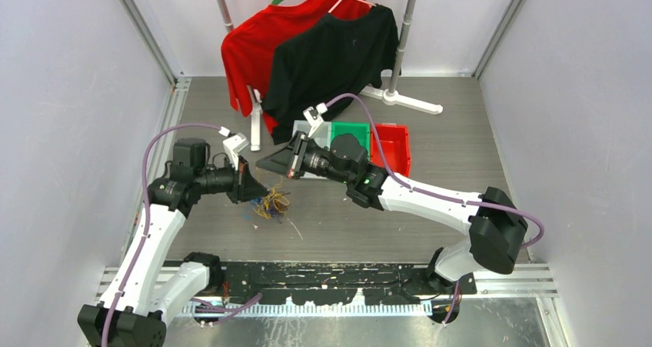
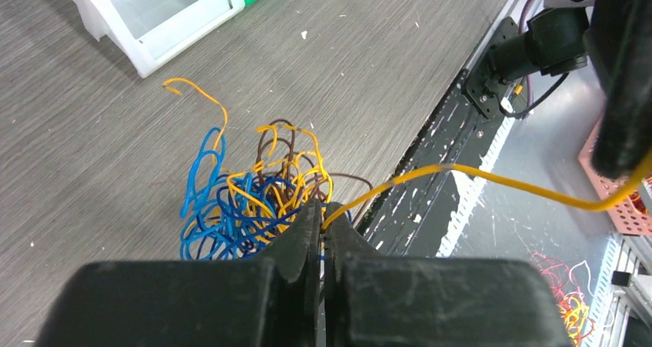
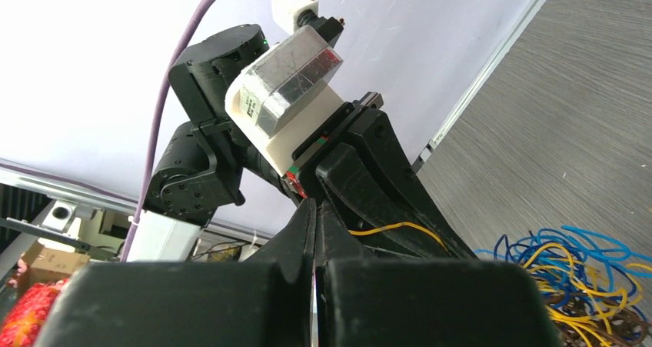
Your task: Untangle the cables
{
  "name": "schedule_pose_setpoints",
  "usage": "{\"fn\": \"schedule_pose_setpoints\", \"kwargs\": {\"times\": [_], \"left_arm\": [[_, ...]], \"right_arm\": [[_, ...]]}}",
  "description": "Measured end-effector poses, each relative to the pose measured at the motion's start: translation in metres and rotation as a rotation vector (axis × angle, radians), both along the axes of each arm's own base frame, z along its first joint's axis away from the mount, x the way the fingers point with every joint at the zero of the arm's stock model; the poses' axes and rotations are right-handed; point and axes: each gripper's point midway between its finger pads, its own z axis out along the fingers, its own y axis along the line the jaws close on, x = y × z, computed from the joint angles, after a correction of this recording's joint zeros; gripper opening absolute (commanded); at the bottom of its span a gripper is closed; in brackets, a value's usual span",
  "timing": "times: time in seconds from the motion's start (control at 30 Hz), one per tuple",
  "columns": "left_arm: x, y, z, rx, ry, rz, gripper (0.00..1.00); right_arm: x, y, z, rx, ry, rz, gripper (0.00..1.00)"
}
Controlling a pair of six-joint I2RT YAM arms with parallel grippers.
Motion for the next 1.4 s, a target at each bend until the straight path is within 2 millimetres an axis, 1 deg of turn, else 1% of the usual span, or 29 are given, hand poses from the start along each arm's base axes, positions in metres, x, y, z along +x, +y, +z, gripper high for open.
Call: {"fn": "schedule_pose_setpoints", "kwargs": {"times": [0.03, 0.07, 0.17, 0.27, 0.37, 0.43, 0.47, 0.5, 0.57, 0.6, 0.67, 0.77, 0.87, 1.0, 1.07, 1.17, 1.3, 1.4], "left_arm": [[0.000, 0.000, 0.001, -0.003, 0.003, 0.004, 0.00], [0.000, 0.000, 0.001, -0.007, 0.008, 0.008, 0.00], [-0.001, -0.001, 0.004, -0.019, 0.022, 0.018, 0.00], [-0.002, -0.003, 0.008, -0.036, 0.035, 0.020, 0.00], [-0.005, -0.005, 0.016, -0.058, 0.036, 0.013, 0.00], [-0.007, -0.007, 0.019, -0.070, 0.036, 0.009, 0.00], [-0.008, -0.007, 0.020, -0.074, 0.033, 0.007, 0.00], [-0.009, -0.007, 0.022, -0.077, 0.030, 0.005, 0.00], [-0.010, -0.007, 0.023, -0.080, 0.025, 0.004, 0.00], [-0.010, -0.007, 0.023, -0.081, 0.024, 0.004, 0.00], [-0.010, -0.007, 0.023, -0.083, 0.027, 0.004, 0.00], [-0.011, -0.008, 0.025, -0.091, 0.040, 0.008, 0.00], [-0.013, -0.009, 0.030, -0.105, 0.048, 0.007, 0.00], [-0.015, -0.013, 0.046, -0.139, 0.048, 0.000, 0.00], [-0.016, -0.014, 0.053, -0.158, 0.052, -0.001, 0.00], [-0.018, -0.016, 0.059, -0.180, 0.057, 0.000, 0.00], [-0.020, -0.018, 0.064, -0.204, 0.072, 0.001, 0.00], [-0.020, -0.018, 0.067, -0.212, 0.074, 0.003, 0.00]], "right_arm": [[0.000, 0.000, -0.001, -0.001, 0.001, 0.000, 0.08], [0.000, 0.000, -0.001, -0.002, 0.002, 0.000, 0.12], [-0.001, -0.002, -0.007, -0.015, 0.001, -0.002, 0.13], [-0.003, -0.008, -0.023, -0.057, -0.006, -0.010, 0.23], [-0.005, -0.015, -0.035, -0.101, -0.020, -0.017, 0.28], [-0.008, -0.021, -0.039, -0.118, -0.035, -0.021, 0.28], [-0.009, -0.024, -0.039, -0.123, -0.046, -0.024, 0.31], [-0.010, -0.025, -0.038, -0.124, -0.053, -0.024, 0.38], [-0.011, -0.028, -0.034, -0.121, -0.073, -0.025, 0.63], [-0.012, -0.029, -0.032, -0.119, -0.083, -0.024, 0.70], [-0.013, -0.030, -0.030, -0.120, -0.099, -0.019, 0.77], [-0.016, -0.033, -0.033, -0.132, -0.129, -0.008, 0.80], [-0.024, -0.042, -0.045, -0.145, -0.165, 0.003, 0.82], [-0.030, -0.054, -0.076, -0.186, -0.203, 0.004, 0.79], [-0.028, -0.053, -0.086, -0.210, -0.206, 0.006, 0.78], [-0.025, -0.048, -0.091, -0.216, -0.202, 0.007, 0.78], [-0.016, -0.037, -0.090, -0.194, -0.188, -0.005, 0.73], [-0.010, -0.028, -0.089, -0.167, -0.167, -0.021, 0.67]]}}
